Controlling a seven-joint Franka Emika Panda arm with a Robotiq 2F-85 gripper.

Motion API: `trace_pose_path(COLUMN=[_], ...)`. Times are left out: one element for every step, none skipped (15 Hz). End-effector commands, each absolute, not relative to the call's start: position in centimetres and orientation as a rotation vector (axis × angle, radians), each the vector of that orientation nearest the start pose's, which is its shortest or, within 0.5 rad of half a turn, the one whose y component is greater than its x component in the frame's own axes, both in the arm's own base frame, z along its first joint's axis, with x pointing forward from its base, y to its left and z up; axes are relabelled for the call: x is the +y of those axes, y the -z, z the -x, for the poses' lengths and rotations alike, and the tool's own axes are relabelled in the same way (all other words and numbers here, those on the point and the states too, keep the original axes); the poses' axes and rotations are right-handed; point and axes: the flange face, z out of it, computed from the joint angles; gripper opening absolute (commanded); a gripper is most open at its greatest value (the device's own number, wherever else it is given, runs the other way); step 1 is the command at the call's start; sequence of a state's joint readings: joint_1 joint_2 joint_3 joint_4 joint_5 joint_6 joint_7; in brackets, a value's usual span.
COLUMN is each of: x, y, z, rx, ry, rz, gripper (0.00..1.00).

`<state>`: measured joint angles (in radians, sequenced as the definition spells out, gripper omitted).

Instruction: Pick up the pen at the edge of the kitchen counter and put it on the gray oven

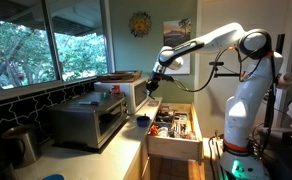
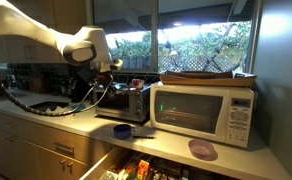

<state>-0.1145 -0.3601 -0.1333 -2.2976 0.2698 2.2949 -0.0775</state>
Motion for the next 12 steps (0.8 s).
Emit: trace_pose_path(x=[-11.3, -11.2, -10.2, -8.9, -6.0, -3.8, -1.7, 0.2, 1.5, 2.8, 3.8, 4.2], y=[-53.2, -53.4, -53.5, -54.7, -57.1, -58.6, -60.0, -61.0, -61.7, -62.5, -63.1, -63.6], z=[-45.9, -45.9, -47.0, -47.8, -48.9, -49.7, -50.8, -52.2, -53.4, -54.3, -55.6, -56.6], rx=[0.426, 0.416, 0.45, 0.416, 0.294, 0.213, 0.121, 0.036, -0.029, -0.108, -0.16, -0.184], ry=[0.581, 0.587, 0.681, 0.758, 0.837, 0.873, 0.874, 0.842, 0.787, 0.766, 0.749, 0.724], rz=[2.833, 2.835, 2.775, 2.727, 2.734, 2.743, 2.774, 2.808, 2.835, 2.858, 2.867, 2.871], gripper=[0.1, 0.02, 0.02, 0.02, 0.02, 0.02, 0.02, 0.02, 0.02, 0.02, 0.02, 0.02])
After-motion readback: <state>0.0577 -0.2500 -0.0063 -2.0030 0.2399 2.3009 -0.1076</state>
